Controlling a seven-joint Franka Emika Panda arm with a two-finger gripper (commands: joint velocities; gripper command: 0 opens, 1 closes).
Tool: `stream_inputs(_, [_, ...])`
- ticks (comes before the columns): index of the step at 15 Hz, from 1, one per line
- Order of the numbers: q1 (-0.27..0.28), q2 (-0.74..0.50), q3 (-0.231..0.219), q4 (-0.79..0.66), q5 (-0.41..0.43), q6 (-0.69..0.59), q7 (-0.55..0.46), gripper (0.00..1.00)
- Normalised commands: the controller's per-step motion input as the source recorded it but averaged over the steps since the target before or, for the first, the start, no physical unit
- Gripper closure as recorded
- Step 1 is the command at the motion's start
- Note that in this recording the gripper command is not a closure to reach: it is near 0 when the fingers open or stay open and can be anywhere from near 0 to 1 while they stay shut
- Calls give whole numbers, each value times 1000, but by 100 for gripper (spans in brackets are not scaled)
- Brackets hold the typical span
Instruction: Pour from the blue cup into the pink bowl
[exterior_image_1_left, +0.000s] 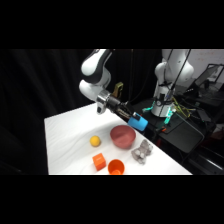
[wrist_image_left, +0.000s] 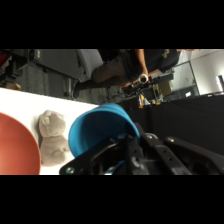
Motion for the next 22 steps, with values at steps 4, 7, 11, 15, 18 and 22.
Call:
stream_inputs(4, [-55,128,-27,218,80,-288,-101,8])
stream_inputs(7, [78,-261,-118,-80,-153,309,55,9])
stream_inputs(11, [126,-490,-84,-315,-294,536,100,9])
stream_inputs(15, [127,-555,-24,-367,-342,526,254,9])
stream_inputs(18, [103,-464,-3,-277,-396,493,377,9])
stream_inputs(22, [62,-200,-29,-134,-387,561,396,9])
